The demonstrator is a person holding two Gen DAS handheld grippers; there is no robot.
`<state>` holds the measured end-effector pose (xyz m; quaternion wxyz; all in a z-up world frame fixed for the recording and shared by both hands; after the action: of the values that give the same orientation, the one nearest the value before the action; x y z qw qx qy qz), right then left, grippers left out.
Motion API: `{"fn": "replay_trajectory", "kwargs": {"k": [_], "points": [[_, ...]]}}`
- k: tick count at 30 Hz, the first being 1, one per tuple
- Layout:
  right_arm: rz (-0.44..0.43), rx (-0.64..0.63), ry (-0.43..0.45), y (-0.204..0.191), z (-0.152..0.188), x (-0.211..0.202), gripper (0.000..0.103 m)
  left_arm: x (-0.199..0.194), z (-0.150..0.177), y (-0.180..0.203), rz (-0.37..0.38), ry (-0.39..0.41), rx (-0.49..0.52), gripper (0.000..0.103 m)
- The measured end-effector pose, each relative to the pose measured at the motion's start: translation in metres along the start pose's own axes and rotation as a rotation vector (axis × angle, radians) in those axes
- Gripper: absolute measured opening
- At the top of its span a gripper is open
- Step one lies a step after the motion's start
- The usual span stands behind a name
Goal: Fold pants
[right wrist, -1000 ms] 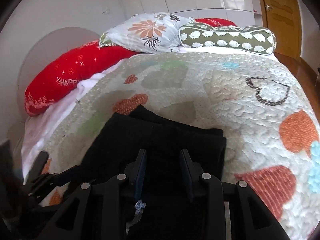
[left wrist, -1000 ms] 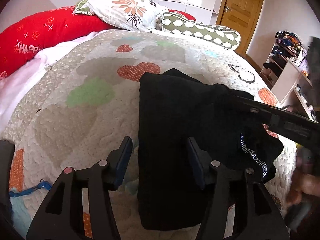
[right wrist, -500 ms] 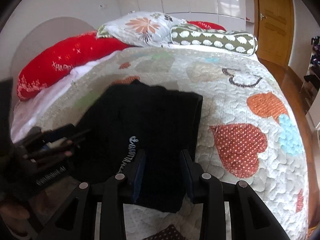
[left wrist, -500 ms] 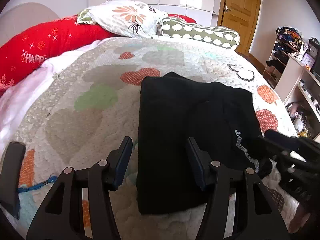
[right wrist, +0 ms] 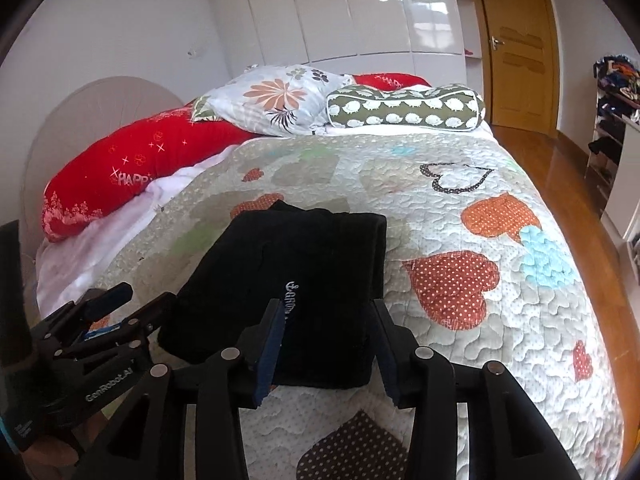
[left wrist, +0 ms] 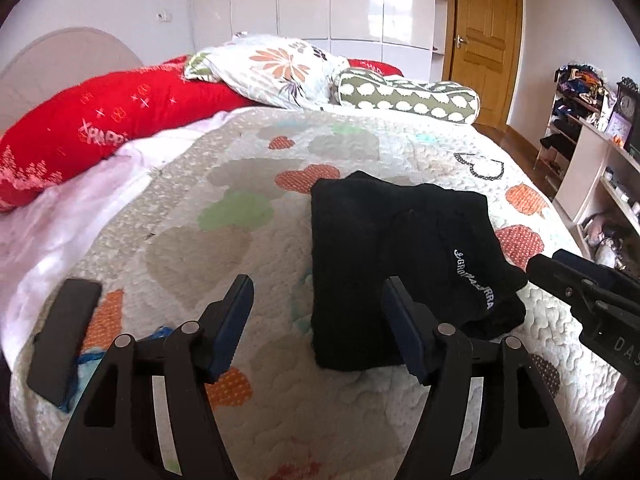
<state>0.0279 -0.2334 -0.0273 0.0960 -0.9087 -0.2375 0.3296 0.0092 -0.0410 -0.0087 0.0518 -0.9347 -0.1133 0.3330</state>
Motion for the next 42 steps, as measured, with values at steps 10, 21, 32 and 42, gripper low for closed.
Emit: {"fn": "replay_trajectory", "kwargs": {"k": [10, 21, 32, 42], "points": [[-0.013, -0.009, 0.012, -0.016, 0.007, -0.015, 0.046, -0.022, 0.007, -0.009, 0.002, 0.019, -0.006, 0.067], [-0.009, -0.013, 0.009, -0.023, 0.013, -0.025, 0.047, -0.038, 0.011, -0.012, 0.004, 0.042, -0.01, 0.067], [0.006, -0.027, 0.003, -0.026, 0.015, -0.026, 0.048, -0.042, 0.012, -0.012, 0.005, 0.044, -0.007, 0.067], [0.011, -0.017, -0.018, -0.02, 0.019, -0.022, 0.048, -0.041, 0.014, -0.013, 0.012, 0.04, -0.011, 0.067]]}}
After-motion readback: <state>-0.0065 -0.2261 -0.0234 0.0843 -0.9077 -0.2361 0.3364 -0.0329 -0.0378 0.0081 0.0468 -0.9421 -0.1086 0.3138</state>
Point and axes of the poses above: each gripper's, at about its wrist camera, not at the fingertips, and x roughly the way its jaws point, y to its right, z to its underside, the point moved 1 cm from there along x, roughly the way its jaws point, and after that the axes turned 14 degrees about -z, right-handed, at the moved point
